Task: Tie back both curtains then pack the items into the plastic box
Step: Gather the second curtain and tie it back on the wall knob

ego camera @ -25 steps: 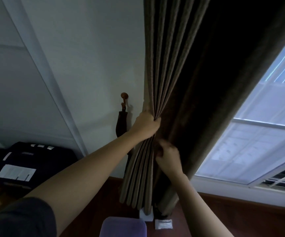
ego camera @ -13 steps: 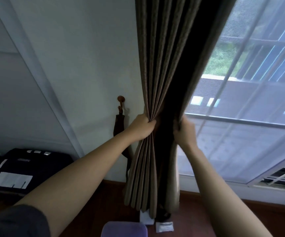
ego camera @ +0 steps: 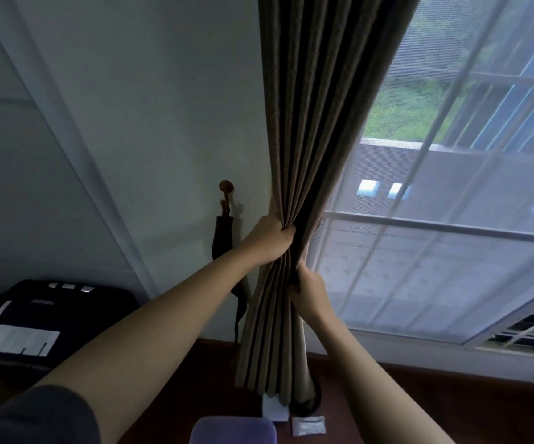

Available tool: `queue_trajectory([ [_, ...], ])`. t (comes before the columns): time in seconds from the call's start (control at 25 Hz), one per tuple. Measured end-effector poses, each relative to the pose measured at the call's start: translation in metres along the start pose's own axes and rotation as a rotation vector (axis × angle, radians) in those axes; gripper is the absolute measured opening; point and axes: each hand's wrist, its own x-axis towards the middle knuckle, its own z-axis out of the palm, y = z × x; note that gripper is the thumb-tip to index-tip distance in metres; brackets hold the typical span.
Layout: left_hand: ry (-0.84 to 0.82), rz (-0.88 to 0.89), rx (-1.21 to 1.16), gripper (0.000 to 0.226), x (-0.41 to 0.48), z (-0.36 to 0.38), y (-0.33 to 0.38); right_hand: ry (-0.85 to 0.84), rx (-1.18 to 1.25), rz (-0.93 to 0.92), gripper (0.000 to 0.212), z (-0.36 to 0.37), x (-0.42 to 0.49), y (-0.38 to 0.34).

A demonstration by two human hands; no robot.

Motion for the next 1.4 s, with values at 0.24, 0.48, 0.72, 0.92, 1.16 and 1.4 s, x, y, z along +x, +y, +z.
queue_trajectory([
  [0.24,-0.010,-0.016,-0.009,0.018,0.000,0.003,0.001,0.015,-0.009,-0.034,0.071,0.000,-0.005,0.001],
  [0.48,-0.069,0.023,0.082,0.018,-0.010,0.004,0.006,-0.127,-0.024,-0.038,0.066,0.014,-0.008,-0.009],
  [0.72,0.053,0.033,0.135,0.036,-0.013,0.005,0.005,-0.124,0.528,0.080,0.069,0.024,-0.021,0.008],
  [0.92,0.017,0.016,0.018,0.037,-0.021,0.001,0.002,0.107,0.718,0.174,0.067,-0.006,0.013,-0.018],
  [1.16,-0.157,-0.036,-0.108,0.015,-0.025,-0.011,-0.004,0.196,0.823,0.202,0.061,-0.046,0.049,-0.037],
  [1.4,-0.206,-0.070,-0.107,0.035,-0.025,-0.014,0.002,0.100,0.778,0.205,0.078,-0.047,0.044,-0.034],
])
